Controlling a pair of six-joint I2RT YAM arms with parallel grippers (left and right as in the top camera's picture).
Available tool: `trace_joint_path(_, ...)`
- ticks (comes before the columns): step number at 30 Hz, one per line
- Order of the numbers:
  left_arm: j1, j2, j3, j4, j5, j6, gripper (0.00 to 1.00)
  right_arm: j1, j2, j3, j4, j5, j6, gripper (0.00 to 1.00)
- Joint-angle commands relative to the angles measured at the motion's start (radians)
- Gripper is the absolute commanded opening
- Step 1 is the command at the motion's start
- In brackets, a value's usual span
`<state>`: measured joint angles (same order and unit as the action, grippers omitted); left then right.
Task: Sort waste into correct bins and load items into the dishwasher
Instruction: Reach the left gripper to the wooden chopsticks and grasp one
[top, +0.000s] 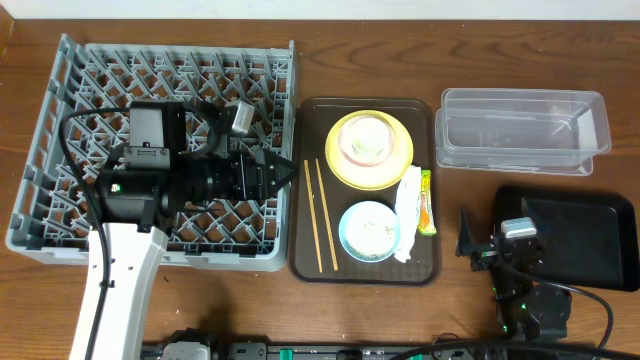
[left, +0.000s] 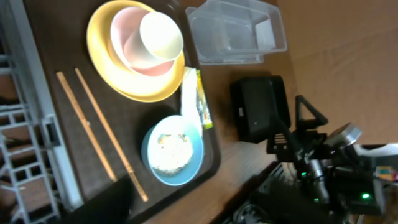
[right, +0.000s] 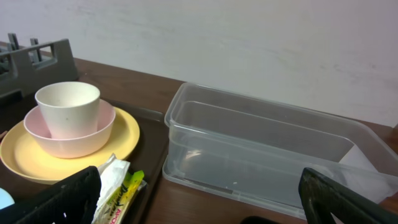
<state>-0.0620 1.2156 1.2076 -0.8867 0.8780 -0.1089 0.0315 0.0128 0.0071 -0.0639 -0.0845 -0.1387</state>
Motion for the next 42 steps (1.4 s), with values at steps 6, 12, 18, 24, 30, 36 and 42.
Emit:
trace_joint_path(6,-0.198,0.000,-0.008,-0.002,-0.456,-0.212,0.39,-0.002,-0.004,-0.002,-0.004,0.005,0.014,0.99)
trace_joint_path(12,-0.433,0.042,-0.008,-0.002,-0.814,-0.404,0.39,-0.002,-0.004,-0.002,-0.005,0.006,0.014,0.99)
trace_joint_path(18,-0.536,0.186,-0.008,0.002,-0.827,-0.428,0.37,-0.002,-0.004,-0.002,-0.005,0.005,0.014,0.99)
trace_joint_path(24,-0.547,0.354,-0.008,0.000,-0.826,-0.486,0.08,-0.002,-0.004,-0.002,-0.004,0.005,0.014,0.99)
trace_joint_path(30,-0.576,0.397,-0.008,0.002,-0.867,-0.528,0.08,-0.002,-0.004,-0.002,-0.004,0.005,0.014,0.99)
trace_joint_path(36,-0.625,0.399,-0.015,0.005,-1.006,-0.585,0.16,-0.002,-0.004,-0.002,-0.004,0.005,0.014,0.99)
trace_joint_path(42,-0.629,0.399,-0.062,0.040,-1.007,-0.585,0.25,-0.002,-0.004,-0.002,-0.004,0.005,0.014,0.99)
